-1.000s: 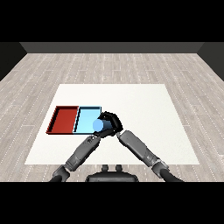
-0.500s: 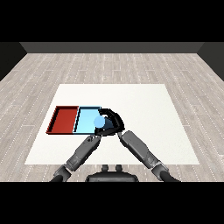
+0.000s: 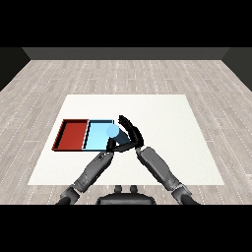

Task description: Pick the blue can and put it in the blue box

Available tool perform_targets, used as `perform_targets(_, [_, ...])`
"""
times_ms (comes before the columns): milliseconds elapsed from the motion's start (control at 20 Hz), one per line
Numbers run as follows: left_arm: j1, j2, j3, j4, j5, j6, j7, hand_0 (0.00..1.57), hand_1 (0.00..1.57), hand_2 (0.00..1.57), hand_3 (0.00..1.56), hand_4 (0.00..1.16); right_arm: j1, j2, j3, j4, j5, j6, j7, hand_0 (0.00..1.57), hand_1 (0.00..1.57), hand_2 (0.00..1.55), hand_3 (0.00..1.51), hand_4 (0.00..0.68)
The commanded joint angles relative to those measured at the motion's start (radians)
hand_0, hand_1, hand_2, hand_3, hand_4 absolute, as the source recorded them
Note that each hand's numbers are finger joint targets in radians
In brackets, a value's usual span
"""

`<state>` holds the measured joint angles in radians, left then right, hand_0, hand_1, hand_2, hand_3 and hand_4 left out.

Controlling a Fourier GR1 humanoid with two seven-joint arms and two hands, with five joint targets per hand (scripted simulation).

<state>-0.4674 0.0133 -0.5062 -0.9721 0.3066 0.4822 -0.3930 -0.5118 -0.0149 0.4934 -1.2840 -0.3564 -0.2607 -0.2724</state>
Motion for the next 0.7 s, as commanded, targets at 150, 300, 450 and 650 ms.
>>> perform_targets(150, [-0.071, -0.013, 0.083, 0.129, -0.033, -0.061, -0.053, 1.57, 1.57, 1.57, 1.51, 1.13, 0.094, 0.007, -0.054, -0.1, 0.06, 0.04, 0.014, 0.0, 0.0, 0.0, 0.0, 0.0])
perform_targets(300, [-0.022, -0.013, 0.016, 0.15, 0.015, -0.001, -0.126, 1.57, 1.57, 1.57, 1.5, 1.13, 0.141, -0.05, -0.087, -0.214, 0.031, 0.093, 0.079, 0.0, 0.0, 0.0, 0.0, 0.0])
perform_targets(450, [-0.013, 0.007, 0.11, 0.1, -0.06, -0.053, -0.071, 1.57, 1.57, 1.57, 1.5, 1.13, 0.248, -0.052, -0.086, -0.325, 0.041, 0.058, 0.078, 0.0, 0.0, 0.0, 0.0, 0.0])
perform_targets(650, [-0.002, -0.013, 0.087, 0.072, -0.105, -0.012, -0.032, 1.57, 1.57, 1.57, 1.49, 1.13, 0.249, -0.113, -0.207, -0.37, 0.01, 0.111, 0.076, 0.0, 0.0, 0.0, 0.0, 0.0])
